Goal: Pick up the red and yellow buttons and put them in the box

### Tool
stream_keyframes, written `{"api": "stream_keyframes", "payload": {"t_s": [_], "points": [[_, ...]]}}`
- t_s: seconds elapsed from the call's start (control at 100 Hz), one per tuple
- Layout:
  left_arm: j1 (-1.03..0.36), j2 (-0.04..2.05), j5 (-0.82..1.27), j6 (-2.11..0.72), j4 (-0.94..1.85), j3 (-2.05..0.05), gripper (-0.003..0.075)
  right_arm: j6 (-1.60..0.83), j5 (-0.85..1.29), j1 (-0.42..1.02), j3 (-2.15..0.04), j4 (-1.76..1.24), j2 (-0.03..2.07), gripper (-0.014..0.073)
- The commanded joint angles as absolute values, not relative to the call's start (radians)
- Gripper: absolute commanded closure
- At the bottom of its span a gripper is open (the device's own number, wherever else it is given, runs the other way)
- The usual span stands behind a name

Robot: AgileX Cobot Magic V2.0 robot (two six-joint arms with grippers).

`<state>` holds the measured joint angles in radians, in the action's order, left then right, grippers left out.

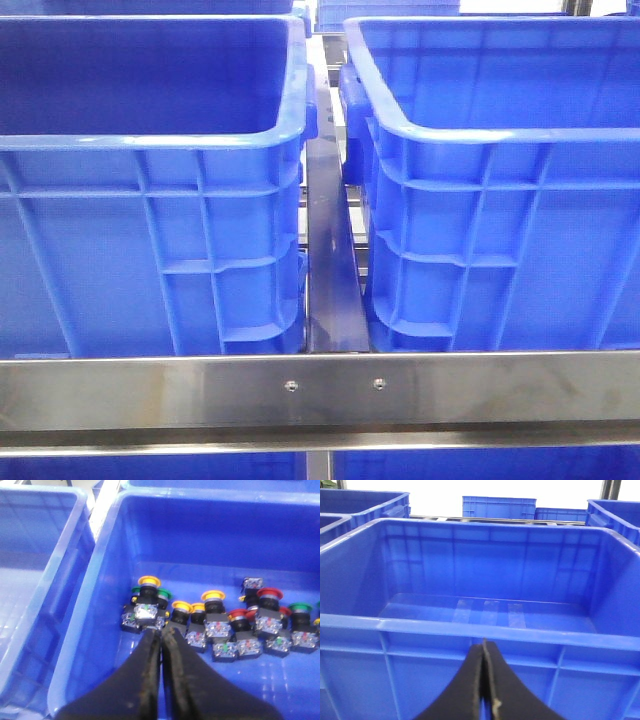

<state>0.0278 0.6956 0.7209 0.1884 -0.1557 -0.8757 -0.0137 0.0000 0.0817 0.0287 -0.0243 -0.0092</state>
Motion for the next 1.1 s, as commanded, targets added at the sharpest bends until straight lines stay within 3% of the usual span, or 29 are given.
{"api": "stream_keyframes", "payload": {"t_s": [0.0,0.09,0.26,0.33,0.65,0.88,1.09], "points": [[0.019,0.699,0.666,0.188,-0.177,-0.912,0.0707,-0.013,-0.081,0.082,0.027,-0.016,-0.032,0.0662],[0.019,0.699,0.673,0.186,-0.179,-0.912,0.0606,-0.013,-0.081,0.082,0.027,-0.016,-0.032,0.0662],[0.019,0.699,0.693,0.186,-0.179,-0.912,0.026,-0.013,-0.081,0.082,0.027,-0.016,-0.032,0.0662],[0.019,0.699,0.693,0.186,-0.179,-0.912,0.017,-0.013,-0.081,0.082,0.027,-0.016,-0.032,0.0662],[0.018,0.725,0.66,0.098,-0.048,-0.925,0.0155,-0.013,-0.081,0.082,0.027,-0.016,-0.032,0.0662],[0.012,0.902,0.739,-0.066,0.135,-1.013,0.0155,-0.013,-0.081,0.082,0.027,-0.016,-0.032,0.0662],[-0.118,1.089,0.767,-0.069,0.113,-1.093,0.0155,-0.013,-0.081,0.082,0.027,-0.016,-0.032,0.0662]]}}
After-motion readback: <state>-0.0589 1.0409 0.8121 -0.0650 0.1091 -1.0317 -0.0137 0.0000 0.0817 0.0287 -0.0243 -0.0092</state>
